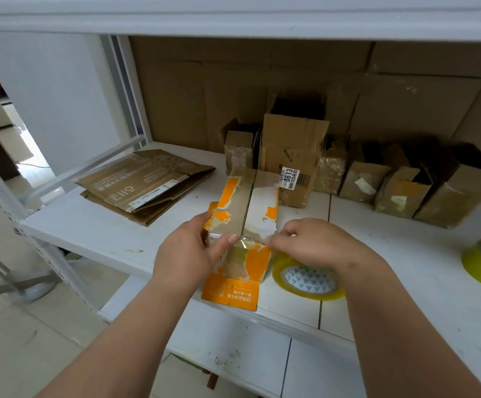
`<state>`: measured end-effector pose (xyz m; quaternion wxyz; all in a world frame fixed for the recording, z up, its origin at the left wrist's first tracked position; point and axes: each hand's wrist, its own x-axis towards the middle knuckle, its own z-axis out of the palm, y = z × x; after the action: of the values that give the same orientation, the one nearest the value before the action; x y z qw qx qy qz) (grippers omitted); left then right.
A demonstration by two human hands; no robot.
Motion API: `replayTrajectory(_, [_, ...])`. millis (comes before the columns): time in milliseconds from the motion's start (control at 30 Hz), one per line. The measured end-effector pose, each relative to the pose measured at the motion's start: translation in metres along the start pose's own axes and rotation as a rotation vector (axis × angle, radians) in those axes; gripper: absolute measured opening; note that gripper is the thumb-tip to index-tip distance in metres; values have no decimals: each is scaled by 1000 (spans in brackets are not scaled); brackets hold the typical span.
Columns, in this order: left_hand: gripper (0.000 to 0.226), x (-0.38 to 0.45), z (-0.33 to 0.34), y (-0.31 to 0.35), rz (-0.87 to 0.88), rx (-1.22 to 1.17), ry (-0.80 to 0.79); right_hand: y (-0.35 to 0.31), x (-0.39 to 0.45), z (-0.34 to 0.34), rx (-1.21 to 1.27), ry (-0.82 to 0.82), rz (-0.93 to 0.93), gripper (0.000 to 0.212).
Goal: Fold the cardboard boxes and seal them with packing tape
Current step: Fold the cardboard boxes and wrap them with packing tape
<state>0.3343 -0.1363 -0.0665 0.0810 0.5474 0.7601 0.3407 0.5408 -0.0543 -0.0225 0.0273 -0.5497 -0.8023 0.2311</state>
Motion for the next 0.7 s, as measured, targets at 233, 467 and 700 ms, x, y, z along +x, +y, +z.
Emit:
replayTrajectory(233, [98, 3, 0, -19, 189, 182, -29, -11, 7, 19, -267, 204, -77, 60])
replayTrajectory(467, [48, 1, 0, -32, 119, -107, -83, -9, 11, 21, -246, 173, -95, 57])
replayTrajectory(700, [38, -16, 12, -22, -30, -123, 27, -13, 10, 20, -252, 157, -94, 55])
